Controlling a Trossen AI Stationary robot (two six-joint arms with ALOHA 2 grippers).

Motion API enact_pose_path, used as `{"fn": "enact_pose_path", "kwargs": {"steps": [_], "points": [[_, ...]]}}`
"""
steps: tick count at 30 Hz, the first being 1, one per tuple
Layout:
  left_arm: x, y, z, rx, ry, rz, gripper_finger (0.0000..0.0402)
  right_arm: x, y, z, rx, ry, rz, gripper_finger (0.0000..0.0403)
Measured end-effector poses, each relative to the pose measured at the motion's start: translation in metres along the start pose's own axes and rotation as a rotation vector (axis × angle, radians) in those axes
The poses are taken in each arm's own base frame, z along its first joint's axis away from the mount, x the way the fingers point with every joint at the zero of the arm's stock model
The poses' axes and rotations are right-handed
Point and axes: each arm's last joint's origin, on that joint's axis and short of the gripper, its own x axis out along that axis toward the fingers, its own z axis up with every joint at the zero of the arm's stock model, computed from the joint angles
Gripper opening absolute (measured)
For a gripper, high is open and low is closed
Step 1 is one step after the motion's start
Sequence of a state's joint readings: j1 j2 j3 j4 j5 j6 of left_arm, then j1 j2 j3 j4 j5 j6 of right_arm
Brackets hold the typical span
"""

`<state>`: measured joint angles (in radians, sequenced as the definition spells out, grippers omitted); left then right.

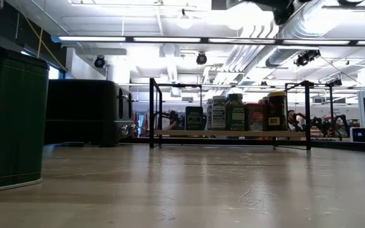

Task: Shelf spices
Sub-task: Put the top green seasoning can on the shelf aligned with the other green seasoning can

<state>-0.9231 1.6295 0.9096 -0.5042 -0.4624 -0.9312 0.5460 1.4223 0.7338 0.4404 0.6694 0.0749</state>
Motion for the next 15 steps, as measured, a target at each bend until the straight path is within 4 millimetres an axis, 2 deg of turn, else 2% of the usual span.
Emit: {"fn": "enact_pose_path", "kwargs": {"steps": [5, 9, 15], "points": [[0.014, 0.011, 0.009, 0.048, 0.026, 0.051, 0.0217, -0.006, 0.005, -0.001, -0.012, -0.007, -0.073, 0.0000], [0.017, 0.017, 0.020, 0.103, 0.042, 0.006, 0.0269, -0.004, 0.003, -0.001, 0.000, 0.000, -0.085, 0.0000], [0.014, 0.015, 0.036, 0.161, -0.053, -0.073, 0.0293, -0.004, 0.002, -0.002, 0.014, 0.005, -0.088, 0.0000]]}}
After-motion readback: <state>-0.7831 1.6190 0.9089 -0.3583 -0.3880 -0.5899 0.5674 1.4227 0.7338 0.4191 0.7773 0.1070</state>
